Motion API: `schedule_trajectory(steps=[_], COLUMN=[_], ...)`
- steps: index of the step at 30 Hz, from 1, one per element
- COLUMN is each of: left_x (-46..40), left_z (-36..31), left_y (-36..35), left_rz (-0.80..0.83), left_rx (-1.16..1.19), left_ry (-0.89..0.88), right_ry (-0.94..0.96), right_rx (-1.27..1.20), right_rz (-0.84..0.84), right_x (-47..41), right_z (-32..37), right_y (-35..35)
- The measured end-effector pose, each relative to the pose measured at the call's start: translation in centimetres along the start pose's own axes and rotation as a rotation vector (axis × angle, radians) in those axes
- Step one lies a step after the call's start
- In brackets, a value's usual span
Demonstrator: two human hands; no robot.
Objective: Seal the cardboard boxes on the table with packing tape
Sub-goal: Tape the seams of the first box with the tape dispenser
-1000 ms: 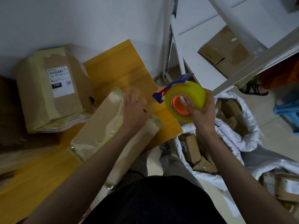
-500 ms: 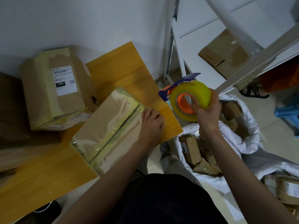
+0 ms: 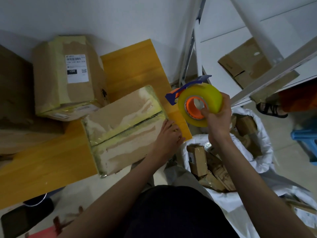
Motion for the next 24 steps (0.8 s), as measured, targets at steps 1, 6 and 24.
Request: schedule_trajectory(steps=[1,6,24], left_x=[0.3,2.3,14.3], left_z=[-0.3,-1.0,3.0], left_y=[-0.1,0.5,2.4], left_rz=[-0.020,-0.158,-0.378], left_rx=[0.014,0.114,0.173], left_ry=[-0.011,0.044,0.904], right_ry=[0.003,0.012,-0.103], right_rx=[-0.005,-0.042,0.278], right_rz=[0.011,0.106,0.686], right_x=[0.0,-0.1,-6.1], right_z=[0.1,1.1,2.3], right_y=[0.0,-1.1,-15.2])
Point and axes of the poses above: each hand's wrist, its own x-axis away from the middle knuckle, its own y-axis out of the back of the hand, z = x × y, the point moved 6 cm from there along -x, towards the middle knuckle, and after that the axes turned 9 degrees about z, right-handed, at the moved point
